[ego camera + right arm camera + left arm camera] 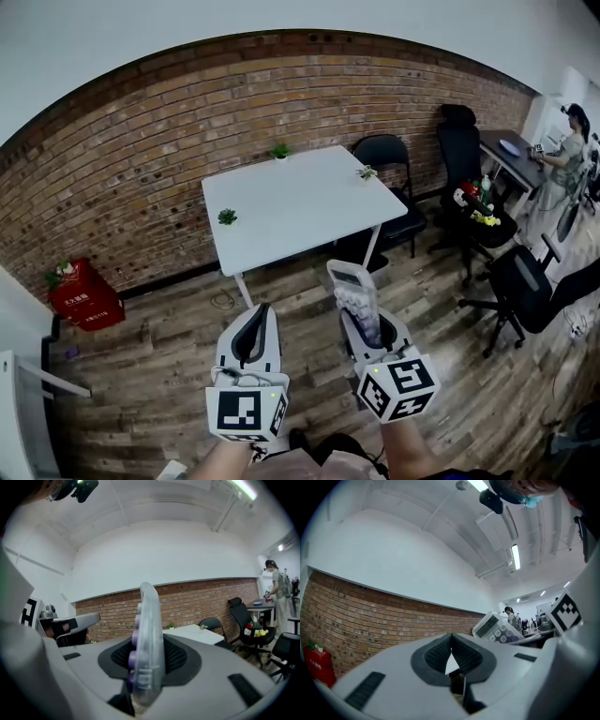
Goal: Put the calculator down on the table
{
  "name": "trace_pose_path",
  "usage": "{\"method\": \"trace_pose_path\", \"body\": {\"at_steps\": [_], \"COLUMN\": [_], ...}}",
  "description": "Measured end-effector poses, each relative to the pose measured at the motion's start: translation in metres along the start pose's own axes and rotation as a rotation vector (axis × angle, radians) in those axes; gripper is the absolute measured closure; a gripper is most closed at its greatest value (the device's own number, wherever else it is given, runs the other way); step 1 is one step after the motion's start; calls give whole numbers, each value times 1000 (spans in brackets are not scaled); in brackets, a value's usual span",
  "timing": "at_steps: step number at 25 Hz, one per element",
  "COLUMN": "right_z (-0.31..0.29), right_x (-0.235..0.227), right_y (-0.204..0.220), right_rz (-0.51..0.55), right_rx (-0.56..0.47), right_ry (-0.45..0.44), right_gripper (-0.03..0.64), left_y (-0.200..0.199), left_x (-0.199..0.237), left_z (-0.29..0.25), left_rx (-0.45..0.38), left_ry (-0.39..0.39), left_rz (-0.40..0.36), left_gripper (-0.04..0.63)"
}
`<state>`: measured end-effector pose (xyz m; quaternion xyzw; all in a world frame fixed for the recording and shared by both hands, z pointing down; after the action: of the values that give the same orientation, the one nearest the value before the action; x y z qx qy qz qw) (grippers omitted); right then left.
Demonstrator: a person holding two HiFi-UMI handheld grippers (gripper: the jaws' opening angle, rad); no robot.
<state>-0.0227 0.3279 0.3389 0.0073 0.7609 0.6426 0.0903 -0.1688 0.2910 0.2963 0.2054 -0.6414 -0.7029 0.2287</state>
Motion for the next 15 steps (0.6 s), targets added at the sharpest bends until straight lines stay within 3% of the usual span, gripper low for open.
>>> {"method": "trace_pose_path", "body": {"at_steps": [7, 15], "right_z": [-21, -61], "right_x": [-4, -63], "right_y": [2, 13], "right_rz": [4, -28], "right_rx": [14, 43], "right_ry": [7, 42], "right_gripper": [485, 485], "left_y": [14, 45], "left_x": [11, 5], "left_z": [-19, -85], "left_rx": [22, 67], "left_ry": [9, 23], "left_rz": [8, 0], "left_gripper": [583, 583]}}
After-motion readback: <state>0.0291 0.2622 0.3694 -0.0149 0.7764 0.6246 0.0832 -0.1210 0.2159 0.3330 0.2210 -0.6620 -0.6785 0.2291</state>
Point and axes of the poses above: the fingertips, and each gripper's own axes: z backward along the fingers, x to its left, y out of its underside, the point moved 1 cm from there along z, backward along the fingers, and after that the axes turned 2 degrees about -y, right-handed, at the moved point
